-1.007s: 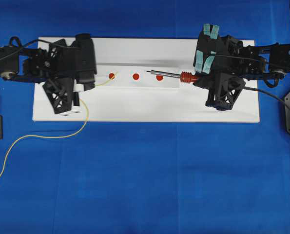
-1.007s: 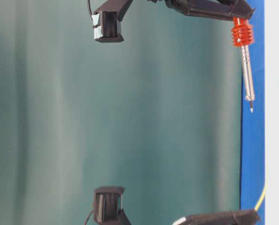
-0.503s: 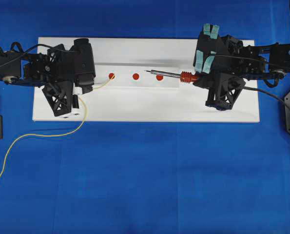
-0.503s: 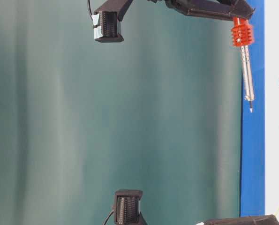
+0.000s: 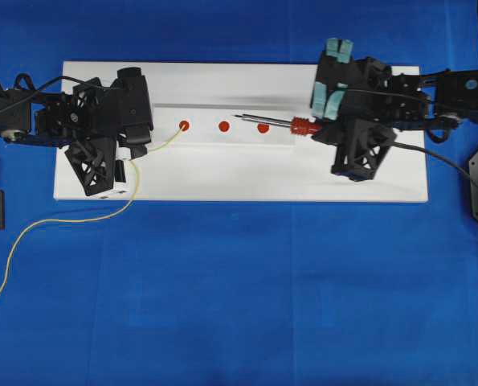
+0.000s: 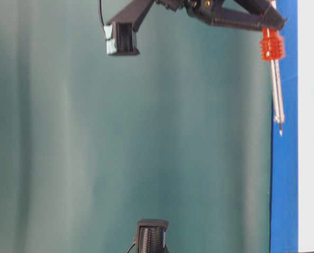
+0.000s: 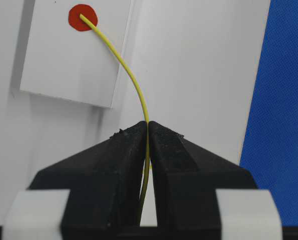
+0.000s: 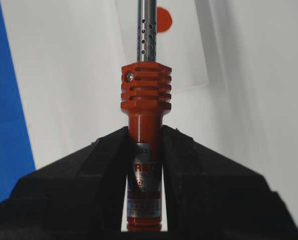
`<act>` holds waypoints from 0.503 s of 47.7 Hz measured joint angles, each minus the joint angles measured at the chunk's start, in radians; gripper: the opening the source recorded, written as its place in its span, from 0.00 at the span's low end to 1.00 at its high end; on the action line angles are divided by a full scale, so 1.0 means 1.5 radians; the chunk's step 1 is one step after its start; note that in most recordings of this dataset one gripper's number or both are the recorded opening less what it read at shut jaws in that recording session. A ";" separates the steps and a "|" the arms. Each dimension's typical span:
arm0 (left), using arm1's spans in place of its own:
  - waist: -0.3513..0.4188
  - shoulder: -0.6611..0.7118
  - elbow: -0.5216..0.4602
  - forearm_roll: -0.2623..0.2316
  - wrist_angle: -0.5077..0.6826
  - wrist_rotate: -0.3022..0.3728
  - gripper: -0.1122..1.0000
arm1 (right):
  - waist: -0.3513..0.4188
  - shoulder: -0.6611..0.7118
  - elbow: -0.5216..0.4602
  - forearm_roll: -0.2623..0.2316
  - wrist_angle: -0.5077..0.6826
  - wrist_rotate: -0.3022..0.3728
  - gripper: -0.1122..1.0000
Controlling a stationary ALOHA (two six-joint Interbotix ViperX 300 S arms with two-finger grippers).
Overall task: Touch the tip of the soldering iron to the tip of the solder at the mark.
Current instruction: 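Move solder tip to left red dot and iron tip toward it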
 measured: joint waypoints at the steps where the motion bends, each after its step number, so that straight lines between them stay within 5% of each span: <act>1: 0.000 0.000 0.000 0.000 0.001 0.000 0.12 | 0.000 0.004 -0.004 0.000 0.000 0.000 0.16; 24: 0.000 -0.001 0.000 0.000 0.000 0.000 0.12 | 0.000 0.139 -0.151 -0.011 0.083 -0.008 0.16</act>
